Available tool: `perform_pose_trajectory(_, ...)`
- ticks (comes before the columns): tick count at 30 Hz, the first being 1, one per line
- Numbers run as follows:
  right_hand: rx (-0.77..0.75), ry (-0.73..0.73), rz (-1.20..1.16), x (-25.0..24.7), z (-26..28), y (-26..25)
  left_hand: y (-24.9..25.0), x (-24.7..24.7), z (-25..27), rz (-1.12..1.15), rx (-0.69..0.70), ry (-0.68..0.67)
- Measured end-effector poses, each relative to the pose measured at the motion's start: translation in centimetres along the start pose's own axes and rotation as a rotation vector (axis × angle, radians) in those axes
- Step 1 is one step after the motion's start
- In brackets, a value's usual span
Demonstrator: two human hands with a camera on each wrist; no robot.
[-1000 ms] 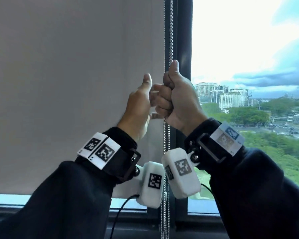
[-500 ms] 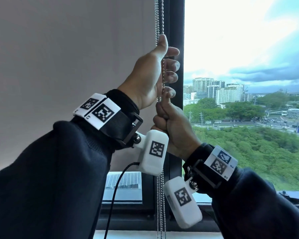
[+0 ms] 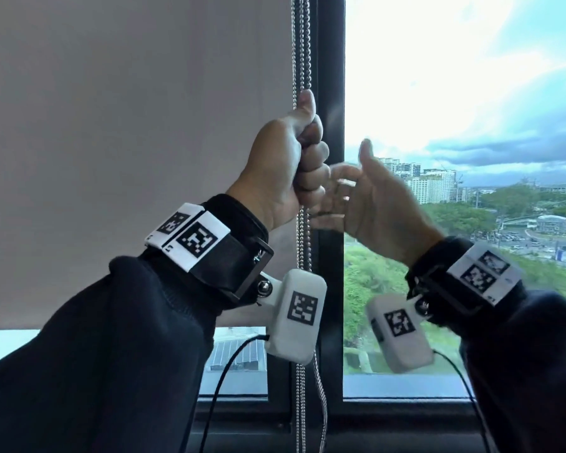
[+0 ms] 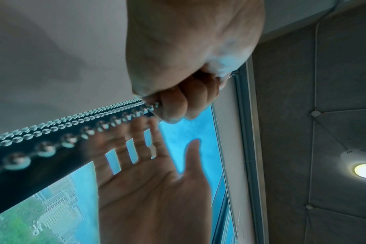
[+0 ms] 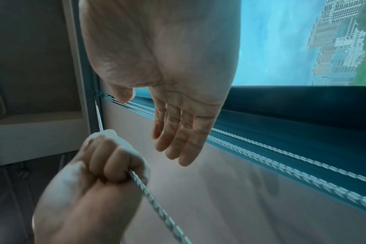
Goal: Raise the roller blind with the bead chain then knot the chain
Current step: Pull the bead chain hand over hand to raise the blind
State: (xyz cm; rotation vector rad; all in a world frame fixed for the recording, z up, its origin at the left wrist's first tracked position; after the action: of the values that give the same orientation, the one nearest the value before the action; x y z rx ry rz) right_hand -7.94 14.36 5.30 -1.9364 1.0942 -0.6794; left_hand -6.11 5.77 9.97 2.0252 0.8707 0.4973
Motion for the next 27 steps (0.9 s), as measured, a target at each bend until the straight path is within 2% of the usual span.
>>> perform_pose_trajectory(5, -0.054, 0.007, -0.004, 1.8, -2.0, -3.8, -2.7, 0.0, 0.9, 0.045, -0.049, -0.025)
perform_pose_trajectory(10, -0.071, -0.031, -0.06, 4.6, -4.3, -3.8, -7.4, -0.8, 2.8, 0.099, -0.18, 0.009)
perform_pose_trajectory(13, -0.061, 0.033, -0.063, 5.3, -5.2, -3.0, -8.5, -1.8, 3.8, 0.087, -0.161, 0.066)
perform_pose_trajectory(16, -0.081, 0.115, -0.026, 4.9, -5.5, -2.4, -8.3, -2.8, 4.0, 0.011, -0.157, 0.077)
perform_pose_trajectory(19, -0.088, 0.13, -0.044, 4.7, -5.4, -2.4, -7.1, -3.9, 3.9, -0.061, -0.186, 0.052)
perform_pose_trajectory(24, -0.12, 0.039, -0.133, 6.0, -4.6, -3.0, -2.2, -6.4, 2.7, -0.137, -0.032, 0.091)
perform_pose_trajectory(27, -0.135, -0.011, -0.17, 6.9, -3.8, -2.9, 0.8, -5.6, 1.5, -0.138, 0.028, 0.04)
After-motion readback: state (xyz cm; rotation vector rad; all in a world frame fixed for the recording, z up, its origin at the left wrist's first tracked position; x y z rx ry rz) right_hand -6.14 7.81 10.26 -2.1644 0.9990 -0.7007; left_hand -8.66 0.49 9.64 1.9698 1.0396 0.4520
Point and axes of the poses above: each hand's wrist, its own z-axis away from the middle knuckle, its own x-axis out of the palm, y = z × x, the point moved 9 cm from there along -z, towards the middle knuckle, and after that the axes turned 7 degrees about -y, right-handed, at the moved point
